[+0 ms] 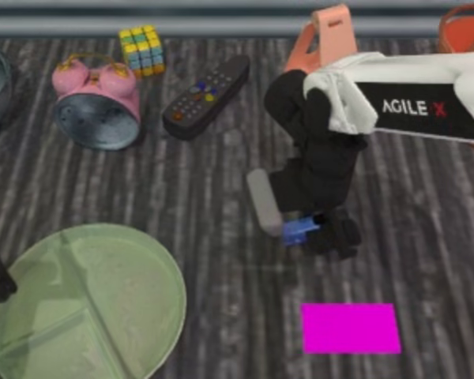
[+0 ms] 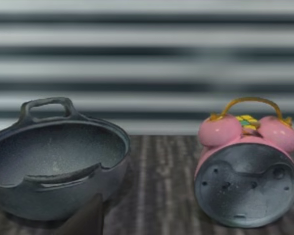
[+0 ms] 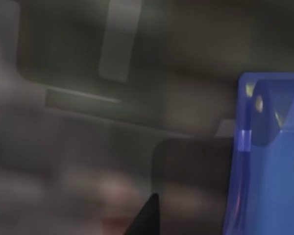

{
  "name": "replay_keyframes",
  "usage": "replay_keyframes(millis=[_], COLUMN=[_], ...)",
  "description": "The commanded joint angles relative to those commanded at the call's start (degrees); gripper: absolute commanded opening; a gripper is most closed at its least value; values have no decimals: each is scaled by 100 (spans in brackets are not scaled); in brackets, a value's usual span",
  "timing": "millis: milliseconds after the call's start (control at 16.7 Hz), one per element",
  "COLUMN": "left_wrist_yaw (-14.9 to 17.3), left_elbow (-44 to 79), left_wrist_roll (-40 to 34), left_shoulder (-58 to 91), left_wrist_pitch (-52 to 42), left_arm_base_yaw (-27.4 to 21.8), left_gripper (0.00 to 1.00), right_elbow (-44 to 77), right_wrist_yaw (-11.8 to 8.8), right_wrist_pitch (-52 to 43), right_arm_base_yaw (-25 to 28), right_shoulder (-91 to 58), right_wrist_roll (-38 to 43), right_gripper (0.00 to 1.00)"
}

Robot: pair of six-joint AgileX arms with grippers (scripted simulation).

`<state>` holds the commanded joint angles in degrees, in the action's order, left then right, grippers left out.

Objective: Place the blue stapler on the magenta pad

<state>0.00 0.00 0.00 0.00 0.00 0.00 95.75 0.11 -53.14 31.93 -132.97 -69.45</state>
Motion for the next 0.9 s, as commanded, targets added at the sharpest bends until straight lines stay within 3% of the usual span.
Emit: replay_keyframes(millis=[360,900], left_wrist_yaw=[0,0], left_elbow=[0,0], left_wrist_roll=[0,0], left_shoulder=[0,0], left_wrist_pitch=[0,0], left_arm_base_yaw=[0,0], left_gripper=[100,100], right_elbow=[0,5], right_wrist_yaw=[0,4], right_wrist_pitch=[0,0], right_arm_base_yaw=[0,-16], right_shoulder=[0,10], right_wrist_roll=[0,4], right_gripper=[2,0])
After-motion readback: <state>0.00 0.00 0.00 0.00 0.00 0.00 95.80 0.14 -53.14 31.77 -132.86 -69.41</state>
